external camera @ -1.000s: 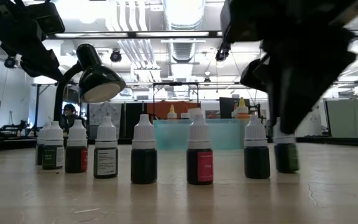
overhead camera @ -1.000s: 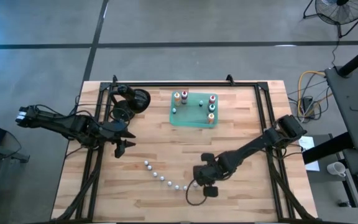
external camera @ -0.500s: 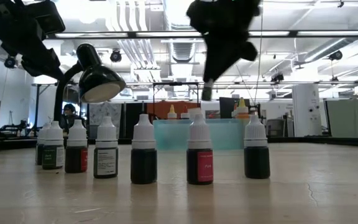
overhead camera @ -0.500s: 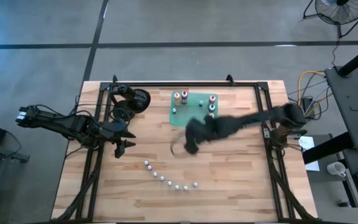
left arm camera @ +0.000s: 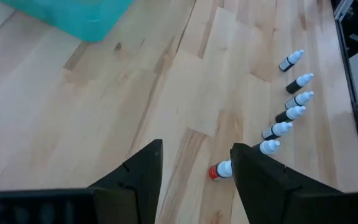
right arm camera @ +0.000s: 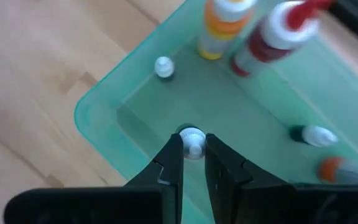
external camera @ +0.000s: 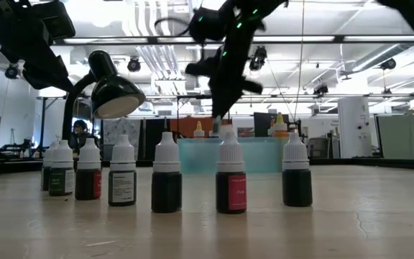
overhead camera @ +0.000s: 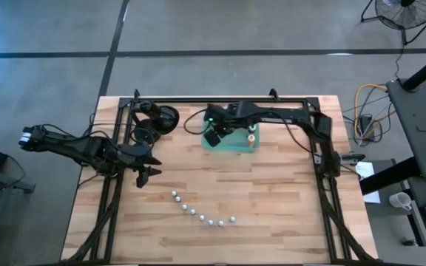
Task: Pick & Place food coloring
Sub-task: Put the right small green food coloring bottle into the green bin
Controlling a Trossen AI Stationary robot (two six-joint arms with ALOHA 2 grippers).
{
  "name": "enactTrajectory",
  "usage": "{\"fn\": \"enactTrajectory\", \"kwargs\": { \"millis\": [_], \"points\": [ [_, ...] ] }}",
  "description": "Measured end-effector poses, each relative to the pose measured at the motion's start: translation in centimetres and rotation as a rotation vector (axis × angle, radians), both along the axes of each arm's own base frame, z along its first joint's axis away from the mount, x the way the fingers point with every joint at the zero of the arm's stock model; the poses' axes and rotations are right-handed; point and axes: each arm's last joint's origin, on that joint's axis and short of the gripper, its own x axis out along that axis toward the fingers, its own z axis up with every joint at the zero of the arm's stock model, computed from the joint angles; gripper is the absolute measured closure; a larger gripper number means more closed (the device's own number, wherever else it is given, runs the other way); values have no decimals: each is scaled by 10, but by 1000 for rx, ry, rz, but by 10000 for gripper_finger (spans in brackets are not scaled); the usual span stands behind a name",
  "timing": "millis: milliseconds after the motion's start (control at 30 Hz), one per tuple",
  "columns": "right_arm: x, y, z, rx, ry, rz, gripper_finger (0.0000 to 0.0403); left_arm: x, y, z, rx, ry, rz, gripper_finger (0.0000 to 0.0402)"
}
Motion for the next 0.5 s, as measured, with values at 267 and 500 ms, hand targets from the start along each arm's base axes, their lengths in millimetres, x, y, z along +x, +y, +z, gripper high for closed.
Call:
{"fn": "enactTrajectory", "kwargs": {
  "millis": [267, 500],
  "points": [
    [30, -25, -44, 34, 120, -3, 365, -1, 0, 1, -31, -8, 10, 239],
    [42, -39, -55, 56, 105, -14, 357, -5, 1, 3, -41, -28, 14, 239]
  ]
}}
